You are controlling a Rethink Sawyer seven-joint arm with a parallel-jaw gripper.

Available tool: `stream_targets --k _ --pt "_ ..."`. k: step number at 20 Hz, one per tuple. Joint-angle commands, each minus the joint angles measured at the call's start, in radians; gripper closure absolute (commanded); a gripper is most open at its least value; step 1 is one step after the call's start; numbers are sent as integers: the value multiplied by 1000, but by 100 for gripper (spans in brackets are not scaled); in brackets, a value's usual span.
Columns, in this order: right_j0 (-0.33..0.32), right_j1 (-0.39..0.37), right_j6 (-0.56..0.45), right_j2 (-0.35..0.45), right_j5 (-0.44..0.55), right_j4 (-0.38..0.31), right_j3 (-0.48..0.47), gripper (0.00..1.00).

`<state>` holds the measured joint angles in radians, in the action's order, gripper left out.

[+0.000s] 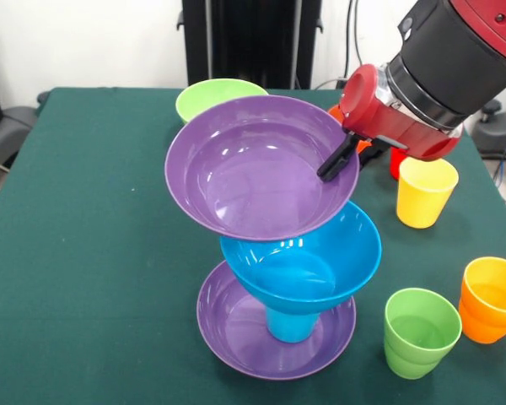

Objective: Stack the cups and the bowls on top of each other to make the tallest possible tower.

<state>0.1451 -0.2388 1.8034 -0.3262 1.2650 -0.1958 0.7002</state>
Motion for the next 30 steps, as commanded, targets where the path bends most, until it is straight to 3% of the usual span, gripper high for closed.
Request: stream_targets --k 1,30 --pt "19 -12 -145 109 -42 -35 76 100" --pt "22 36 -139 129 -14 -25 -11 100"
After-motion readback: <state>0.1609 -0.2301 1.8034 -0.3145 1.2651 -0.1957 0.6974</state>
